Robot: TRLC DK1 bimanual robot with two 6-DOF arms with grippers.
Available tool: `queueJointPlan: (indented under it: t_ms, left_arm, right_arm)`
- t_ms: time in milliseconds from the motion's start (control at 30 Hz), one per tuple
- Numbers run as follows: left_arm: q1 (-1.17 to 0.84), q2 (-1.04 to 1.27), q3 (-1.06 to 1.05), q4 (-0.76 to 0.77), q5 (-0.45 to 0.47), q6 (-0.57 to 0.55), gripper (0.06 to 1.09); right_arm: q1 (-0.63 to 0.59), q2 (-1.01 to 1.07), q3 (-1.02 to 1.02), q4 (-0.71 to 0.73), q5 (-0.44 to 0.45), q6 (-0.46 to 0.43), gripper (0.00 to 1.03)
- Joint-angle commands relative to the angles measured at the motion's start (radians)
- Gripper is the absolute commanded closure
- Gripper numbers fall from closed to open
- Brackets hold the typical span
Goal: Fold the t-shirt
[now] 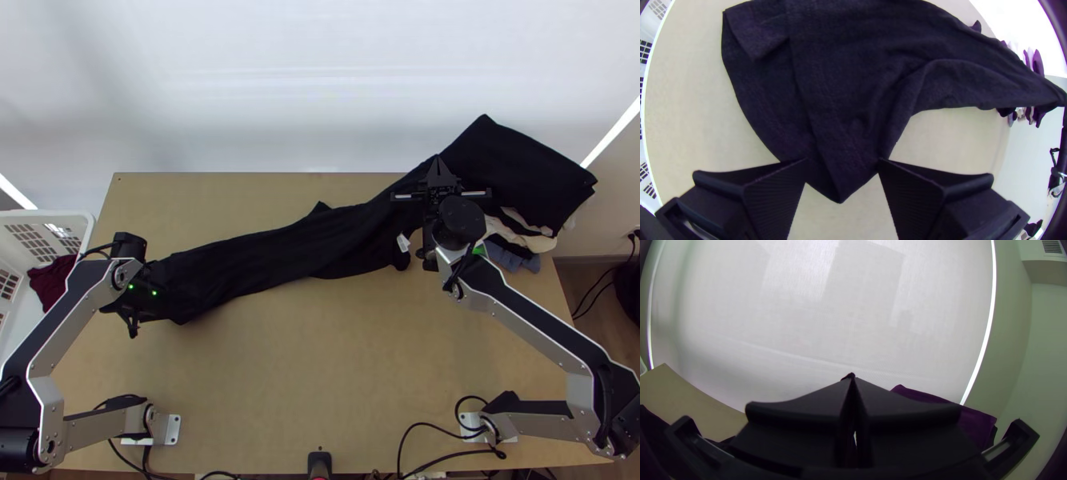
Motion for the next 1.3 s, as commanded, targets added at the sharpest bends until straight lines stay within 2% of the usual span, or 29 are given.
queueJointPlan:
  t_ms: [0, 233, 500, 733, 1067, 1200, 1233, 1267]
  left_arm:
    - [-0.021, 0.037, -0.038, 0.012, -0.051, -0.013, 0.32]
    - [-0.037, 0.076, -0.066, 0.042, -0.165, -0.018, 0.32]
    - [-0.049, 0.054, -0.038, 0.032, -0.180, -0.014, 0.32]
    - [0.060, 0.042, 0.100, -0.009, -0.047, -0.008, 0.32]
    - [0.170, 0.138, 0.199, 0.048, 0.031, -0.027, 0.32]
    - [0.181, 0.172, 0.219, 0.071, 0.031, -0.051, 0.33]
    - [0.186, 0.178, 0.222, 0.080, 0.031, -0.054, 0.35]
    - [0.187, 0.189, 0.226, 0.091, 0.031, -0.068, 0.43]
  right_arm:
    - [0.010, -0.003, -0.028, 0.018, 0.020, 0.018, 1.00]
    - [0.010, -0.007, -0.030, 0.018, 0.023, 0.018, 1.00]
    - [0.010, -0.007, -0.030, 0.018, 0.023, 0.018, 1.00]
    - [0.007, -0.007, -0.036, 0.018, 0.023, 0.015, 1.00]
    - [0.009, 0.003, -0.038, 0.020, 0.023, 0.020, 1.00]
    - [0.010, 0.004, -0.041, 0.020, 0.023, 0.023, 1.00]
    - [0.010, 0.004, -0.041, 0.020, 0.023, 0.023, 1.00]
    - [0.012, 0.006, -0.041, 0.020, 0.023, 0.024, 1.00]
